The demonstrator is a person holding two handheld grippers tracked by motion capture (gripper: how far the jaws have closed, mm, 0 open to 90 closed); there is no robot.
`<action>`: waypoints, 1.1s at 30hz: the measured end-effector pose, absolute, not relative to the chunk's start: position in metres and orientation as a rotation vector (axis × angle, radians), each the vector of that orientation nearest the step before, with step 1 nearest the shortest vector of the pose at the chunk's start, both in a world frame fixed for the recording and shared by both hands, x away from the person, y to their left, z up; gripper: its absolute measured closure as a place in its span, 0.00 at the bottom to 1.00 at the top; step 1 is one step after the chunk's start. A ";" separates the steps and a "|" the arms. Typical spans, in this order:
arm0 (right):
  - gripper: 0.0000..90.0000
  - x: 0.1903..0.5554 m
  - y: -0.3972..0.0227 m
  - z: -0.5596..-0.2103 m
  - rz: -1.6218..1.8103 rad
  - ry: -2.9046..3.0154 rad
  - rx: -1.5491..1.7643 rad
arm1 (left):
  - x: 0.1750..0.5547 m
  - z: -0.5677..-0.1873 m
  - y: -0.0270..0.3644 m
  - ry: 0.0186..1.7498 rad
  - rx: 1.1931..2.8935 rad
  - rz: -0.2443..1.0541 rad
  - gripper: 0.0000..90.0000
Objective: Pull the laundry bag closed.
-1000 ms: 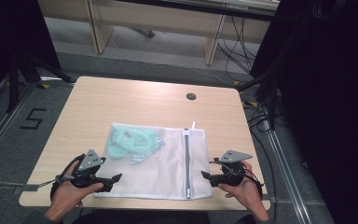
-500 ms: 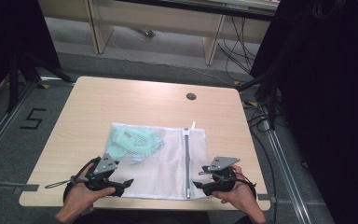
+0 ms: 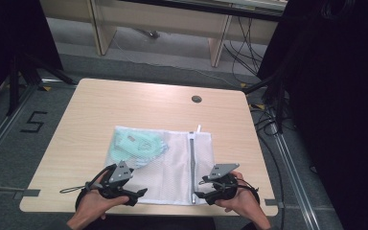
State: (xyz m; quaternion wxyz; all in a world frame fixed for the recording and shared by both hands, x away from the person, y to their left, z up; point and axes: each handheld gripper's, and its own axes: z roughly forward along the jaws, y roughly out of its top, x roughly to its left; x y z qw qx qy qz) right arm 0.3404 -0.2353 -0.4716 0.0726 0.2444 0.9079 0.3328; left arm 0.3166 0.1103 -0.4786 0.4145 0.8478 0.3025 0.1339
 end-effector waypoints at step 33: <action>0.71 0.340 -0.210 -0.484 0.852 2.981 0.472 | 0.312 -0.484 0.077 0.701 2.139 0.233 0.20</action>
